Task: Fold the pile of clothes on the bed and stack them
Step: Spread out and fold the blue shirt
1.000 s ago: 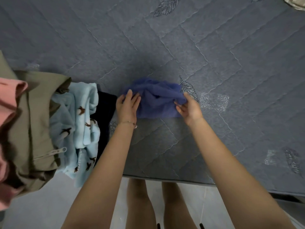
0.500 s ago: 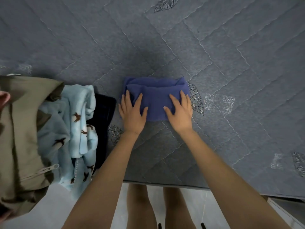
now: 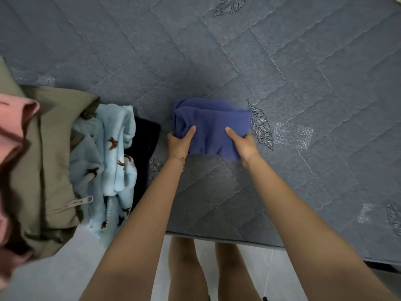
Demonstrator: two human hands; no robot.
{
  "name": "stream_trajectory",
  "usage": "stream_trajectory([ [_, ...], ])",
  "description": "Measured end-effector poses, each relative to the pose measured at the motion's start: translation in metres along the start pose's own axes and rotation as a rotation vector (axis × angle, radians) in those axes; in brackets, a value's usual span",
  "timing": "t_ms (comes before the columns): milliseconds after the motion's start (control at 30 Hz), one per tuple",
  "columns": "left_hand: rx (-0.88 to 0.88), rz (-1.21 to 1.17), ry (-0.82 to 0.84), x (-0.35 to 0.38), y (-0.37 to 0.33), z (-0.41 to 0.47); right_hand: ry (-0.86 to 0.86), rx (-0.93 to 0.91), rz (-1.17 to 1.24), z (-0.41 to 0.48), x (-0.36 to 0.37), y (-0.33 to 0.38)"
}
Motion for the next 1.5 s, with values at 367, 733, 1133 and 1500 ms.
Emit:
stream_trajectory([
  [367, 0.168, -0.381, 0.253, -0.034, -0.054, -0.131, 0.104, -0.079, 0.249, -0.137, -0.004, 0.08],
  [733, 0.375, -0.583, 0.116, -0.138, -0.112, -0.321, 0.301, -0.271, 0.224, -0.326, 0.017, 0.179],
  [1133, 0.441, -0.624, 0.097, -0.272, -0.128, -0.382, 0.45, -0.294, 0.224, -0.444, 0.106, 0.173],
  [1500, 0.575, -0.436, 0.123, -0.449, -0.146, -0.333, 0.437, -0.276, 0.31, -0.5, 0.245, 0.124],
])
Point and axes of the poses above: each hand's wrist, its own z-axis towards the middle knuckle, its own x-axis out of the palm, y = z × x, the point moved 10 cm from there along z, towards the middle knuckle, and after that the axes turned 15 degrees about z, right-handed, at the moved point
